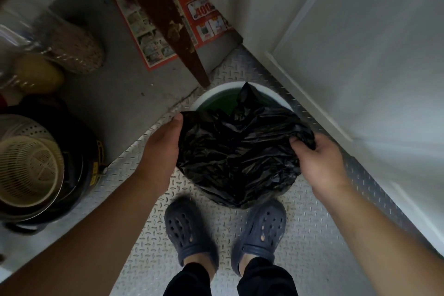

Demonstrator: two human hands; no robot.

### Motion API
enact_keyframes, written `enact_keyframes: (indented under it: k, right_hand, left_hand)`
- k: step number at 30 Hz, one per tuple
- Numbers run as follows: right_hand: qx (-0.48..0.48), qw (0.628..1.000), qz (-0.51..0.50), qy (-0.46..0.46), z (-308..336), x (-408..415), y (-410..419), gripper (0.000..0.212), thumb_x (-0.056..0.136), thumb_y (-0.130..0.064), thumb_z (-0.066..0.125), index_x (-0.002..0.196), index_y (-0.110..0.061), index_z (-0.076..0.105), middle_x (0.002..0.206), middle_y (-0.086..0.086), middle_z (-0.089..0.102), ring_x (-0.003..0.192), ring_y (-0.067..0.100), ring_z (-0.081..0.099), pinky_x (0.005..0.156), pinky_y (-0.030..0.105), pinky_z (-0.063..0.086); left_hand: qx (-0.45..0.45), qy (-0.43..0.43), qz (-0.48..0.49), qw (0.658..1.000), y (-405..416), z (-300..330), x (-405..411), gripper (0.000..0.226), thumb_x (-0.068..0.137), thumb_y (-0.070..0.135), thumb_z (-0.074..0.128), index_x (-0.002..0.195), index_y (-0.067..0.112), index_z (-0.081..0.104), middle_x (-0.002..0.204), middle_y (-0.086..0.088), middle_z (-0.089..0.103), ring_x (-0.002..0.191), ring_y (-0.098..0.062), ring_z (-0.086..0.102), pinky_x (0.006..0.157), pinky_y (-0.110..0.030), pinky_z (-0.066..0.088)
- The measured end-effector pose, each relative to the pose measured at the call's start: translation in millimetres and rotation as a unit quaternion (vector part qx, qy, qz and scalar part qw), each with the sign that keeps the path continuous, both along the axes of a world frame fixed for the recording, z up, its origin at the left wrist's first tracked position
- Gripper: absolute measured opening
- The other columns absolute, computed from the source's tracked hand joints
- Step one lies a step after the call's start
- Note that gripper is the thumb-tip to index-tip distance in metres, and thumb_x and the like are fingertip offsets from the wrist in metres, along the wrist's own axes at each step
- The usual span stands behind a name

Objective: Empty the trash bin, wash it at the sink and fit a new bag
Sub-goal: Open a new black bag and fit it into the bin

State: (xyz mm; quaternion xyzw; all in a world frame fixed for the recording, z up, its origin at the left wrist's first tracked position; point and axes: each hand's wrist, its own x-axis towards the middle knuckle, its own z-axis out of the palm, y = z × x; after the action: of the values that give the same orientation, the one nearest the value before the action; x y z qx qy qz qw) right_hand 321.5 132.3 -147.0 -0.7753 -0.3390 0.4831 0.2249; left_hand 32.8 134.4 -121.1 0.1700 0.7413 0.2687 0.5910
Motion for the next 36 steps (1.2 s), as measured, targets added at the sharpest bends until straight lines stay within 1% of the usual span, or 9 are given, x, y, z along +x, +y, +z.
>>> enact_keyframes:
  k: [8,14,19,22,24,26,30,33,36]
  right_hand:
    - [-0.046,0.998,0.052,-0.006,4.6,3.1,-21.3,0.003,0.088,-0.028,0.069,0.089,-0.026,0.068,0.080,-0.012,0.073,0.073,0.007,0.070,0.061,0.022,0.049]
    - [-0.060,0.988,0.135,-0.043,14.4,6.2,-29.3,0.038,0.080,-0.027,0.078,0.113,-0.032,0.060,0.099,-0.020,0.066,0.093,0.001,0.064,0.074,0.016,0.046]
    - [0.001,0.978,0.204,-0.037,30.1,2.0,-19.8,0.060,0.076,-0.061,0.067,0.129,-0.040,0.050,0.120,-0.026,0.049,0.108,-0.007,0.051,0.094,0.016,0.038]
    - [0.048,0.956,0.277,-0.084,32.3,-2.1,-8.4,0.034,0.082,-0.047,0.065,0.112,-0.032,0.064,0.116,-0.021,0.049,0.105,-0.007,0.049,0.091,0.011,0.035]
    - [0.058,0.941,0.312,-0.118,30.4,-2.2,-3.7,0.019,0.084,-0.026,0.071,0.102,-0.022,0.069,0.124,-0.010,0.048,0.109,0.005,0.048,0.093,0.019,0.036]
    - [0.062,0.929,0.337,-0.141,29.8,-1.5,-1.9,0.013,0.085,-0.017,0.072,0.098,-0.019,0.070,0.129,-0.003,0.049,0.110,0.010,0.048,0.092,0.022,0.036]
    - [0.109,0.912,0.358,-0.167,31.9,-0.1,2.4,0.010,0.088,-0.014,0.068,0.095,-0.015,0.076,0.124,0.002,0.059,0.106,0.015,0.057,0.090,0.017,0.036]
    - [0.168,0.896,0.371,-0.175,36.4,0.6,9.3,0.014,0.091,-0.011,0.065,0.096,-0.012,0.077,0.116,0.004,0.067,0.102,0.016,0.062,0.090,0.017,0.040]
    - [0.187,0.912,0.324,-0.169,40.6,-2.1,22.3,0.014,0.094,-0.009,0.058,0.093,-0.014,0.071,0.098,0.000,0.069,0.091,0.016,0.063,0.081,0.022,0.044]
  left_hand:
    - [-0.022,0.005,-0.010,1.000,-32.2,-9.2,-11.4,0.045,0.079,0.068,0.051,0.106,0.041,0.076,0.109,0.010,0.077,0.106,-0.010,0.070,0.098,-0.041,0.052]
    - [-0.039,0.092,-0.027,0.995,-43.8,-15.2,-1.7,0.034,0.092,0.063,0.044,0.091,0.043,0.071,0.103,0.016,0.068,0.107,-0.010,0.063,0.088,-0.030,0.049]
    - [-0.001,0.093,-0.064,0.994,-41.8,-7.0,-3.8,0.089,0.068,0.093,0.036,0.131,0.034,0.056,0.125,0.010,0.063,0.120,-0.016,0.056,0.102,-0.036,0.045]
    - [0.123,0.228,-0.312,0.914,-42.3,2.2,-10.2,0.095,0.069,0.075,0.062,0.150,0.039,0.026,0.149,0.007,0.036,0.133,-0.015,0.041,0.105,-0.035,0.040]
    - [0.181,0.303,-0.438,0.826,-40.1,1.0,-13.4,0.088,0.074,0.043,0.078,0.149,0.035,0.033,0.154,0.001,0.026,0.132,-0.024,0.045,0.103,-0.047,0.049]
    - [0.191,0.329,-0.465,0.800,-35.1,1.7,-12.8,0.069,0.078,0.017,0.079,0.141,0.025,0.052,0.152,-0.005,0.033,0.123,-0.028,0.054,0.095,-0.050,0.054]
    - [0.207,0.336,-0.423,0.816,-22.0,5.1,-11.8,0.028,0.082,0.008,0.072,0.110,0.014,0.076,0.130,-0.005,0.059,0.112,-0.023,0.059,0.093,-0.031,0.046]
    - [0.167,0.288,-0.359,0.872,-6.8,8.3,-9.2,0.020,0.090,0.016,0.065,0.106,0.016,0.077,0.114,0.010,0.062,0.097,0.007,0.055,0.087,0.001,0.030]
    - [0.114,0.217,-0.290,0.925,8.2,8.3,-8.1,0.019,0.097,0.025,0.058,0.094,0.019,0.076,0.098,0.020,0.061,0.084,0.023,0.053,0.075,0.009,0.028]
